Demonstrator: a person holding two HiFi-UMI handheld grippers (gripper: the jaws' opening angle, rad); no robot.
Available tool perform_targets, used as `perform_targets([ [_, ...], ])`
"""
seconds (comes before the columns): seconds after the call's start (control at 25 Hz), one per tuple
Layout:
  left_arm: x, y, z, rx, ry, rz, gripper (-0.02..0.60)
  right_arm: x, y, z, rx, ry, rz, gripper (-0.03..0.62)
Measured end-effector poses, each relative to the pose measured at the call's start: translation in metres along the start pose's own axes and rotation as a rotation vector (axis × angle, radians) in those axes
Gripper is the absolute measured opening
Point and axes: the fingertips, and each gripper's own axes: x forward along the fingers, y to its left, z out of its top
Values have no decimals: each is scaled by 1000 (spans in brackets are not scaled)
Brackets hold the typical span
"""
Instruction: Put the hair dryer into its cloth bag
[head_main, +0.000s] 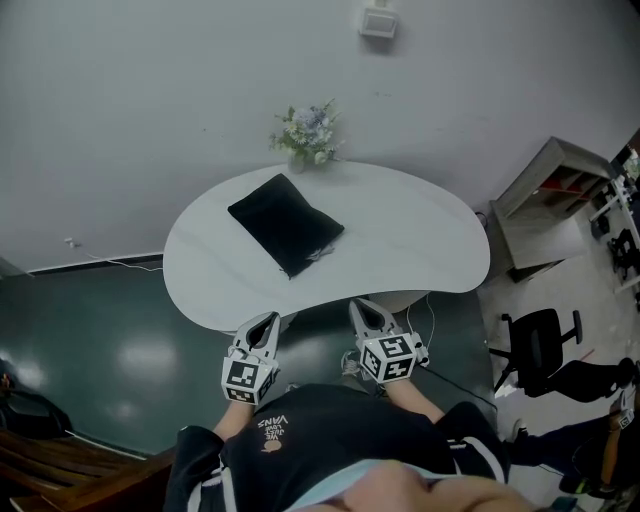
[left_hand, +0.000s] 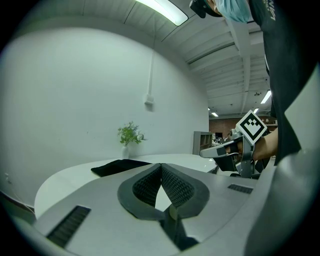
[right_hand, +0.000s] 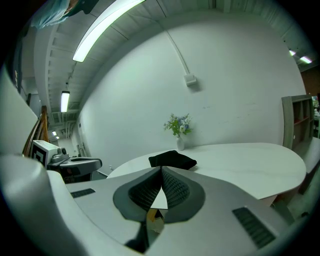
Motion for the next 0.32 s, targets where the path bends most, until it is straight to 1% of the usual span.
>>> perform_targets([
  [0.32, -14, 0, 0, -3, -16, -5, 20, -8, 9, -2, -7, -10, -14, 43],
])
